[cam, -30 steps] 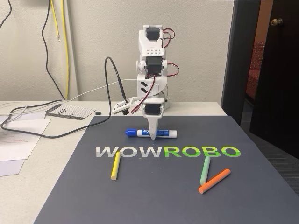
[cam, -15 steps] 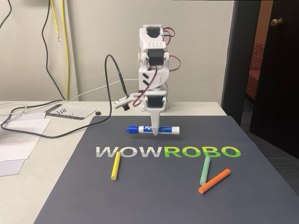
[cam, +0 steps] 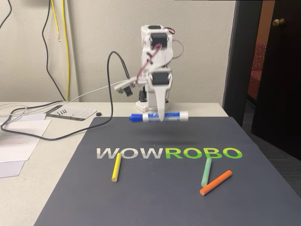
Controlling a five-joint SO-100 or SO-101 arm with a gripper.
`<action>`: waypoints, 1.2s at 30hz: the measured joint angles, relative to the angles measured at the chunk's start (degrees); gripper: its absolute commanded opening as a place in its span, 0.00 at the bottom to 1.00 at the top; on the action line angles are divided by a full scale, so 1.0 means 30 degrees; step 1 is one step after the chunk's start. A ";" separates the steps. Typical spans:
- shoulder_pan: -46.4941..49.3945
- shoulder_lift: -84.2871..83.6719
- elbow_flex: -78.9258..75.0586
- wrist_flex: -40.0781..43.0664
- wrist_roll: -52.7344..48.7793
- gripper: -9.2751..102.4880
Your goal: Pick up the blue marker.
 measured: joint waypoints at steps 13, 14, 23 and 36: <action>0.0615 0.2227 0.0000 -0.5742 0.0674 0.12; 0.0703 0.2256 -0.0176 -0.5830 0.0645 0.12; 0.1406 0.3457 -0.2197 -0.4248 0.0264 0.12; 0.0146 0.6680 -0.1113 0.0762 -0.0381 0.12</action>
